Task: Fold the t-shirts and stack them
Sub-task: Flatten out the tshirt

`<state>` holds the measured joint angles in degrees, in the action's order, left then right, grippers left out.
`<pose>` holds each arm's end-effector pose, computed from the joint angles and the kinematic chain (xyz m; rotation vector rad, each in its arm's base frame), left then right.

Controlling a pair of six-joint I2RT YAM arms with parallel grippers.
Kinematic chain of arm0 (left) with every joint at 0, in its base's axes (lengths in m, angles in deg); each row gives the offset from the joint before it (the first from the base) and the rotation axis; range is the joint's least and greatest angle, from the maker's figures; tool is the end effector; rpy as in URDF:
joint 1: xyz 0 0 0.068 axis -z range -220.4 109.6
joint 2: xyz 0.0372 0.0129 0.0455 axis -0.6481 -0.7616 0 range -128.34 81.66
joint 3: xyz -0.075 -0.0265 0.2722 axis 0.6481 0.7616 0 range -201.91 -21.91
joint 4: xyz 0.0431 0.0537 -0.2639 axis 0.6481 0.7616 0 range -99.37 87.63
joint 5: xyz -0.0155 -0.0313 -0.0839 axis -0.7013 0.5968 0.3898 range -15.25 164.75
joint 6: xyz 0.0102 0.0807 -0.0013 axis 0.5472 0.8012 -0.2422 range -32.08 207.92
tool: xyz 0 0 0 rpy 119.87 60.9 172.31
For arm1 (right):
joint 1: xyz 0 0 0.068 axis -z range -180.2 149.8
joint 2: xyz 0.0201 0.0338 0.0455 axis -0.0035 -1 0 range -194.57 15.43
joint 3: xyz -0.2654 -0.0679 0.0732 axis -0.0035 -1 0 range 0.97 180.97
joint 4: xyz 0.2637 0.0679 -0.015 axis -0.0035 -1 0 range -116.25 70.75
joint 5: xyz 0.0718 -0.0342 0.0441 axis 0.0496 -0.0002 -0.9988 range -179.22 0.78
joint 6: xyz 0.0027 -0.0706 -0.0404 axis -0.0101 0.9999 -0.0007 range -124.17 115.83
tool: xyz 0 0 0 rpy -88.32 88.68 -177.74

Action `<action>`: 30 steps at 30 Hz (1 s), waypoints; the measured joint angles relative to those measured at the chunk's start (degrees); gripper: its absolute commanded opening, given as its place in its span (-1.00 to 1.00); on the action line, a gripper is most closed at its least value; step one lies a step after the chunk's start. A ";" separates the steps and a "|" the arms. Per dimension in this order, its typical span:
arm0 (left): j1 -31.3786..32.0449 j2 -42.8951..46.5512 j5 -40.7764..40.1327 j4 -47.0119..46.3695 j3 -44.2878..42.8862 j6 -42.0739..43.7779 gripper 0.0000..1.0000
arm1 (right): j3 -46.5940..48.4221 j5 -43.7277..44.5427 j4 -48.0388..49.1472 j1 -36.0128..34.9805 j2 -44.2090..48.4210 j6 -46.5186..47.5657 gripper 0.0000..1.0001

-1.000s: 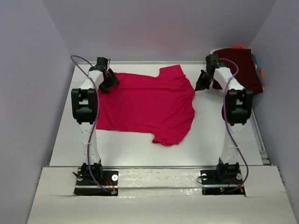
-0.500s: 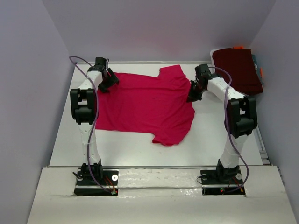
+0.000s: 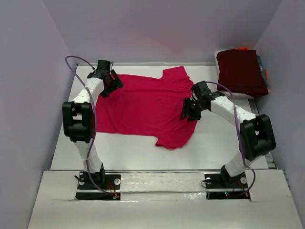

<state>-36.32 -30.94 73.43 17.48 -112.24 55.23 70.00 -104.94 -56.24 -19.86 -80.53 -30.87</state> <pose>0.4797 -0.0325 0.2164 -0.6144 2.3665 -0.2607 0.3394 0.1415 0.1967 0.0818 2.7683 0.6036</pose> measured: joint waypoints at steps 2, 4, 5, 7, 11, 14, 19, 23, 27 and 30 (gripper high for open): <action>1.64 3.85 -0.74 0.00 1.33 0.00 0.82 | -3.10 -0.39 -0.31 -1.46 3.26 0.22 0.10; 3.43 6.29 -1.16 -0.33 1.68 0.00 0.82 | -5.40 -0.94 -0.20 -2.32 6.05 0.37 0.12; 4.20 7.67 -1.18 -0.96 2.38 0.00 0.82 | -6.43 -1.33 -0.44 -3.26 7.45 0.37 0.12; 5.73 9.77 -1.03 -1.68 4.07 0.00 0.82 | -7.82 -1.90 -0.04 -4.04 9.05 0.44 0.11; 7.50 13.99 0.00 -3.04 11.04 -0.02 0.82 | -11.61 -2.49 -0.35 -5.16 11.56 0.28 0.10; 7.45 15.61 0.63 -3.08 15.28 -0.15 0.82 | -14.86 -2.49 -2.03 -5.51 14.25 -0.31 0.10; 7.45 18.88 2.27 -4.22 21.16 -0.66 0.82 | -20.06 -2.03 -5.25 -5.55 22.18 -2.71 0.11; 7.78 21.24 3.48 -4.81 22.43 -0.72 0.82 | -23.96 -2.23 -6.49 -5.55 27.19 -4.85 0.11; 7.98 21.70 4.26 -5.77 22.43 -0.68 0.82 | -30.53 -4.13 -4.55 -5.55 28.11 -7.56 0.11; 8.09 21.70 4.52 -6.08 22.43 -0.63 0.82 | -35.01 -5.33 -2.93 -5.55 28.00 -9.29 0.11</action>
<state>-28.24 -9.24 77.95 11.40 -89.81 54.60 34.99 -110.28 -59.17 -25.41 -52.53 -40.16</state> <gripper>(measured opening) 0.906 0.555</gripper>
